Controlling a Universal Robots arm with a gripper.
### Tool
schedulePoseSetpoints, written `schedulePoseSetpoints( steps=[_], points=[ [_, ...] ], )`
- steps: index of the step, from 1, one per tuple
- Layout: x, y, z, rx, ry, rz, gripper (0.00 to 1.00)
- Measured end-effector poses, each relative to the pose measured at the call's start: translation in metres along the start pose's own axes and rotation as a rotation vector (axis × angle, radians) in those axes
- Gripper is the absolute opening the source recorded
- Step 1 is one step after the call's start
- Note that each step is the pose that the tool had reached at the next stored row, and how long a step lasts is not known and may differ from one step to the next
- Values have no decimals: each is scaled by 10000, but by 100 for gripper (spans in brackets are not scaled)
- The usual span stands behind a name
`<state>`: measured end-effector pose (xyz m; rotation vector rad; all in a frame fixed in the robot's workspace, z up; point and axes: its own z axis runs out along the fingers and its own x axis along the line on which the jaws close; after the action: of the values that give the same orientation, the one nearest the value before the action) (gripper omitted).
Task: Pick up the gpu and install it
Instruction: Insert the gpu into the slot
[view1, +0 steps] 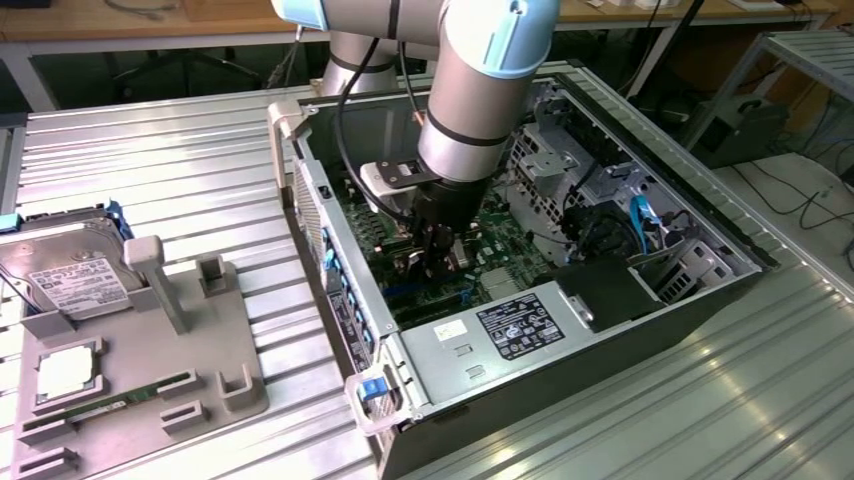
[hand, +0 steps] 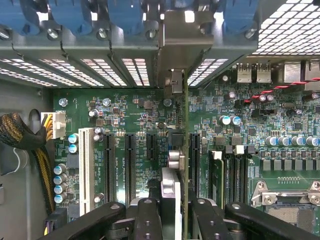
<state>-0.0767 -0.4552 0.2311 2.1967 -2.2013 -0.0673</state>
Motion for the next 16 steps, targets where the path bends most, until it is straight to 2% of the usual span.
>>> schedulePoseSetpoints(
  steps=[11,13,16],
  points=[
    [0,0,-1,0,0,0,28],
    [-2,0,-23,8,-15,-1,28],
    [0,2,-35,0,0,0,28]
  ],
)
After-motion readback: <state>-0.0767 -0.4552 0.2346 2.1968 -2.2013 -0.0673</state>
